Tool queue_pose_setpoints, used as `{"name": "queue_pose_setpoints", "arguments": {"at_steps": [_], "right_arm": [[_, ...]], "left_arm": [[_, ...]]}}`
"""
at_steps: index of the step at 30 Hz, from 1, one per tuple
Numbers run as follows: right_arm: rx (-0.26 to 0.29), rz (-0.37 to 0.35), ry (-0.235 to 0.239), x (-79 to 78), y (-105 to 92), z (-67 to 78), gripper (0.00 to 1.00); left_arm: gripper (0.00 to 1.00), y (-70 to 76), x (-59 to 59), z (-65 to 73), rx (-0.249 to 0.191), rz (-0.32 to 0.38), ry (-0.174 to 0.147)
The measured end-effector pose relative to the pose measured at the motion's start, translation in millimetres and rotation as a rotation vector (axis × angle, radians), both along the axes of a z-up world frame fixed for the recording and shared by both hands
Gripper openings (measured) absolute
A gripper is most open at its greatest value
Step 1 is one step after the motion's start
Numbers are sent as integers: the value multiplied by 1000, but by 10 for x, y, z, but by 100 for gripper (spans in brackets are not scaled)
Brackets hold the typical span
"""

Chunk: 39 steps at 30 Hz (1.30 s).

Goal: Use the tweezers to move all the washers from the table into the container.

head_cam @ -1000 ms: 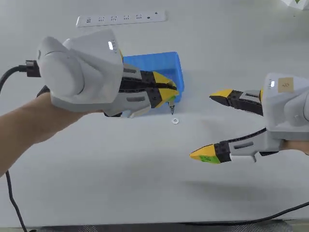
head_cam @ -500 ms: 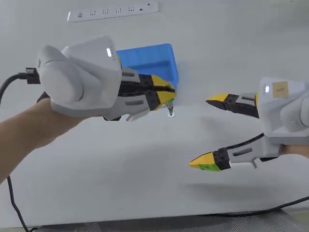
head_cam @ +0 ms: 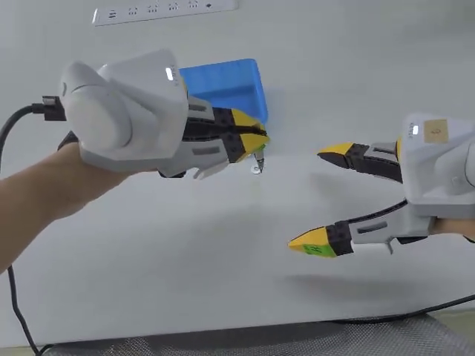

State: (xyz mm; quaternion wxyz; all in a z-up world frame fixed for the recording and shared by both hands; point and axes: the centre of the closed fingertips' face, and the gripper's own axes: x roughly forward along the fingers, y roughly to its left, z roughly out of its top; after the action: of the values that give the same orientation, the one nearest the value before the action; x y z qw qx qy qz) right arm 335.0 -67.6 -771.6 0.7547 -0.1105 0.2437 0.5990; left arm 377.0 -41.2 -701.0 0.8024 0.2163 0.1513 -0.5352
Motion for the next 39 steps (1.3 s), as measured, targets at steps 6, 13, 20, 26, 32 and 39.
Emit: {"name": "queue_pose_setpoints", "arguments": {"at_steps": [6, 13, 20, 26, 32, 39], "right_arm": [[6, -7, 12, -26, 9, -3, 85], [-7, -4, 19, -33, -16, -45, 85], [-7, 1, 25, -45, -2, -55, 85], [-5, 27, 16, 19, 71, -26, 83], [9, 99, -13, 179, 299, 81, 73], [-21, 213, -61, 280, 547, 74, 59]], "left_arm": [[6, 11, 24, -56, 8, 5, 17], [6, 25, 18, -81, 21, 2, 13], [6, 15, 21, -96, 19, 1, 14], [6, -12, 12, -96, 10, -9, 25], [6, -22, -17, -101, 14, -26, 28], [6, -5, -9, -101, 18, -33, 30]]}}
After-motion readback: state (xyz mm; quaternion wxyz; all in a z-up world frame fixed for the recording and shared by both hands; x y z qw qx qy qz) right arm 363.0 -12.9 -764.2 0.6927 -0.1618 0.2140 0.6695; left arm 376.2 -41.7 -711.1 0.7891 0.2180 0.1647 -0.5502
